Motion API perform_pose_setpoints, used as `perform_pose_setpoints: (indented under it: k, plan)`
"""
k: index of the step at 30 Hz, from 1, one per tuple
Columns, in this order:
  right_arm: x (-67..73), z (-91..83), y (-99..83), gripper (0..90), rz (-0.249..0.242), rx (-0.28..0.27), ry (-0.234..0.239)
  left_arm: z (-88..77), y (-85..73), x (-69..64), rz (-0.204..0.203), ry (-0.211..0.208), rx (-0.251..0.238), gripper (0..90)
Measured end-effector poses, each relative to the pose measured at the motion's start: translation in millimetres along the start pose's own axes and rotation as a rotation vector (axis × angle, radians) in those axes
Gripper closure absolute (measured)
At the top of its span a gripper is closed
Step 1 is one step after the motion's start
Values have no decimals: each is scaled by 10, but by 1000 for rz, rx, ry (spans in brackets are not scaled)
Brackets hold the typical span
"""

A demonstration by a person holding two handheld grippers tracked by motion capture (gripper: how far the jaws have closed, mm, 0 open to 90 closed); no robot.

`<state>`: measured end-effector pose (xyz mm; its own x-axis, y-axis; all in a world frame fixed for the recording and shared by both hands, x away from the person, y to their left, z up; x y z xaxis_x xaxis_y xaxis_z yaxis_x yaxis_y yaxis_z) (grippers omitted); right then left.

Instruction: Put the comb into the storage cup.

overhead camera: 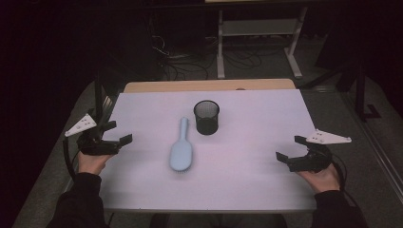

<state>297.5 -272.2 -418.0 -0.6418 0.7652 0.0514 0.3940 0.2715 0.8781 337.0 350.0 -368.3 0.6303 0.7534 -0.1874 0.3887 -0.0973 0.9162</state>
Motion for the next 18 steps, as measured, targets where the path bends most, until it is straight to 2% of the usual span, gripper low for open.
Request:
perform_pose_setpoints:
  k: [9, 18]
  plan:
    - [-4, -2, -16, 0, 6, 5, 0, 110, 144, -55, 35, -18, 29, 15]
    - [-3, -3, -19, 0, 5, 11, 0, 192, 292, -109, 64, -46, 30, 15]
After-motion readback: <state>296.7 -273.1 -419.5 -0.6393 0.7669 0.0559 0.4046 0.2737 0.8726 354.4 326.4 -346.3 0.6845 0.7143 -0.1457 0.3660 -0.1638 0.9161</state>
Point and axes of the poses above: each handheld gripper's, and its own axes: z roughly forward along the jaws, y roughly out of its top, x roughly to its left, the point moved 1 cm from there along z, roughly forward along the jaws, and after that the axes turned 4 degrees about -z, right-handed, at the moved point
